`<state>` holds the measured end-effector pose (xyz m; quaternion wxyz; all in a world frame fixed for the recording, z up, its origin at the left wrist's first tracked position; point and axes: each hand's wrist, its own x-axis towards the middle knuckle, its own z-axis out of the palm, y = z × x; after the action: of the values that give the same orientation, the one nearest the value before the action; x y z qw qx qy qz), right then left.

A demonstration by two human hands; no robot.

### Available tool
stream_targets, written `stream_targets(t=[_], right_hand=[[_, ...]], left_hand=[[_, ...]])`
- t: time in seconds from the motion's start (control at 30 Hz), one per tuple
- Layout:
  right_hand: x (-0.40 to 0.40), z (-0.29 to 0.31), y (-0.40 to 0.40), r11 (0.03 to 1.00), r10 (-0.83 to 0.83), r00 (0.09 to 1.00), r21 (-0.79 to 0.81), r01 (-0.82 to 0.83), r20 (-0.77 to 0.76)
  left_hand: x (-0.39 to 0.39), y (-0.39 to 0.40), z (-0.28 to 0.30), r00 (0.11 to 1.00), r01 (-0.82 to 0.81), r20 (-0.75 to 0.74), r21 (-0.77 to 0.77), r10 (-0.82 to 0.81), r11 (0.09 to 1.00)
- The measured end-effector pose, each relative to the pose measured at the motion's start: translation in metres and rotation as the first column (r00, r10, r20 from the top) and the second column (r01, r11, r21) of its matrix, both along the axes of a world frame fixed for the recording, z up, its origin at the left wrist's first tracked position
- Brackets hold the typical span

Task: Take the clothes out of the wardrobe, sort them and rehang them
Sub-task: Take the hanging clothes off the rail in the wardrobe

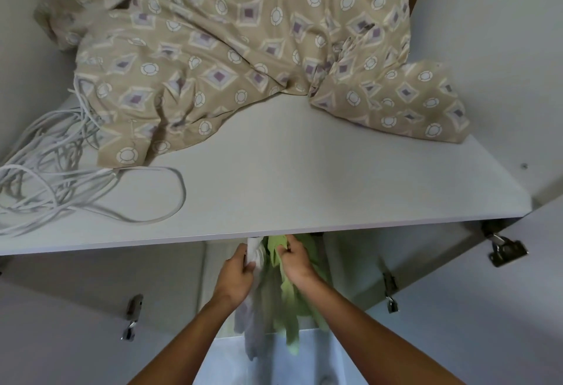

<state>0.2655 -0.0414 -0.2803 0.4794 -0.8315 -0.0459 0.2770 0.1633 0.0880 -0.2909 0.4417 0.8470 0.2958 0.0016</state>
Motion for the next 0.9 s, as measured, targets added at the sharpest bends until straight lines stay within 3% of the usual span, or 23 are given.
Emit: stream_targets(t=[0.07,0.13,0.3,0.57,0.67,0.9], right_hand=[[0.002,0.004,-0.002,0.998,-0.064,0.998,0.024,0.064,-0.004],[0.005,0.011,-0.005,0.989,-0.133,0.991,0.069,0.133,-0.003],[-0.001,0.038,-0.005,0.959,-0.188,0.979,0.230,0.164,0.084],[-0.036,0.062,-0.009,0.958,-0.212,0.944,0.246,0.149,0.254],[-0.058,0.064,-0.012,0.954,-0.202,0.935,0.276,0.121,0.290],[-0.096,0.059,-0.029,0.959,-0.142,0.935,0.280,0.049,0.324]], left_hand=[[0.007,-0.005,0.012,0.991,-0.124,0.013,-0.253,0.132,0.960],[0.017,-0.009,0.020,0.962,-0.245,-0.007,-0.458,0.272,0.854],[0.031,-0.026,0.043,0.879,-0.353,0.034,-0.623,0.475,0.698],[0.002,-0.030,0.071,0.832,-0.248,0.314,-0.528,0.458,0.812],[-0.008,-0.029,0.080,0.842,-0.183,0.388,-0.449,0.375,0.875],[-0.052,-0.037,0.074,0.829,-0.212,0.391,-0.439,0.398,0.873]])
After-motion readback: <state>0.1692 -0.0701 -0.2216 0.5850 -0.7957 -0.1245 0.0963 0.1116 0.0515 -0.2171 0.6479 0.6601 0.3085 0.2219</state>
